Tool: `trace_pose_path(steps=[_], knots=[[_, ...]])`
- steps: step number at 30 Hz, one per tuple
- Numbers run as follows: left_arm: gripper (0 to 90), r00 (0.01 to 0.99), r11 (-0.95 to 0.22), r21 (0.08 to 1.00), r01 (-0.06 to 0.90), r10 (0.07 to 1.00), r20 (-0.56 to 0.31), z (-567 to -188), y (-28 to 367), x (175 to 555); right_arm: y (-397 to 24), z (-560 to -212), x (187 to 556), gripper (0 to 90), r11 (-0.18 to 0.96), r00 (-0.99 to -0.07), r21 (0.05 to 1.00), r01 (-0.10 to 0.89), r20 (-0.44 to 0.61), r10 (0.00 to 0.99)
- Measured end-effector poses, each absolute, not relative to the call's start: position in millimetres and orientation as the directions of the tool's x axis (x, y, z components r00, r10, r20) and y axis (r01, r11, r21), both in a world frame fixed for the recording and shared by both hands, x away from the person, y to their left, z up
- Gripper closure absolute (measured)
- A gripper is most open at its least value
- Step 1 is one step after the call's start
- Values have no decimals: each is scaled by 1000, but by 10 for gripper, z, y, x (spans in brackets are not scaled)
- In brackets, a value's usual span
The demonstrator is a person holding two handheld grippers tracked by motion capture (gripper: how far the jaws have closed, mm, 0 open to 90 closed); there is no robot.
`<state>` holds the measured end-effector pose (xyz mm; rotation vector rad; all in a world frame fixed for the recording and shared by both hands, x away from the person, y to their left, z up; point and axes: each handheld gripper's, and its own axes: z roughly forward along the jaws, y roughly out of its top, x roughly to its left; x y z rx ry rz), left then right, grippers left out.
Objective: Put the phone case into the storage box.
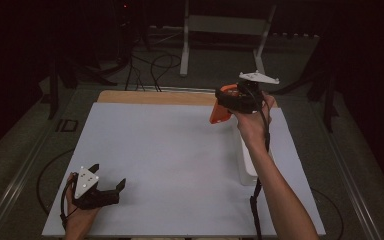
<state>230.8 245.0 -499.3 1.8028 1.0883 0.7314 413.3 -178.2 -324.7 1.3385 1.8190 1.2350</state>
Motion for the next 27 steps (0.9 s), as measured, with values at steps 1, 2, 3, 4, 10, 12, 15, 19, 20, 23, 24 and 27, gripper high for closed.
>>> trace_pose_path(steps=[1, 2, 3, 4, 10, 12, 15, 19, 20, 23, 24, 27], knots=[[4, 442, -228, 898, 376, 896, 42, -4993, 2450, 2308, -1788, -3247, 4142, 163, 75, -342, 904, 420, 81, 936], [4, 442, -228, 898, 376, 896, 42, -4993, 2449, 2308, -1793, -3248, 4152, 163, 70, -336, 904, 422, 84, 938], [4, 443, -228, 898, 376, 896, 42, -4993, 2448, 2308, -1799, -3249, 4162, 163, 67, -333, 903, 425, 87, 939], [4, 443, -228, 898, 376, 896, 42, -4994, 2448, 2308, -1801, -3250, 4172, 163, 65, -328, 902, 426, 88, 941], [4, 442, -230, 897, 377, 896, 44, -4993, 2450, 2307, -1827, -3249, 4232, 163, 52, -301, 900, 433, 90, 949], [4, 443, -230, 898, 375, 896, 45, -4993, 2451, 2305, -1832, -3245, 4250, 163, 49, -291, 900, 434, 89, 952], [4, 442, -231, 897, 377, 896, 45, -4994, 2450, 2307, -1840, -3245, 4270, 163, 36, -281, 898, 439, 99, 955], [4, 442, -233, 898, 374, 896, 48, -4993, 2448, 2303, -1841, -3247, 4300, 163, 35, -267, 896, 443, 95, 959], [4, 441, -233, 898, 374, 896, 49, -4993, 2449, 2303, -1842, -3248, 4308, 163, 32, -262, 896, 444, 95, 960], [4, 441, -231, 898, 374, 896, 47, -4993, 2453, 2304, -1851, -3248, 4326, 163, 30, -254, 895, 445, 95, 962], [4, 441, -231, 898, 374, 896, 47, -4993, 2453, 2304, -1851, -3248, 4326, 163, 30, -254, 895, 445, 95, 962], [4, 444, -232, 899, 372, 895, 47, -4992, 2449, 2300, -1860, -3246, 4355, 163, 31, -242, 894, 448, 88, 966]])
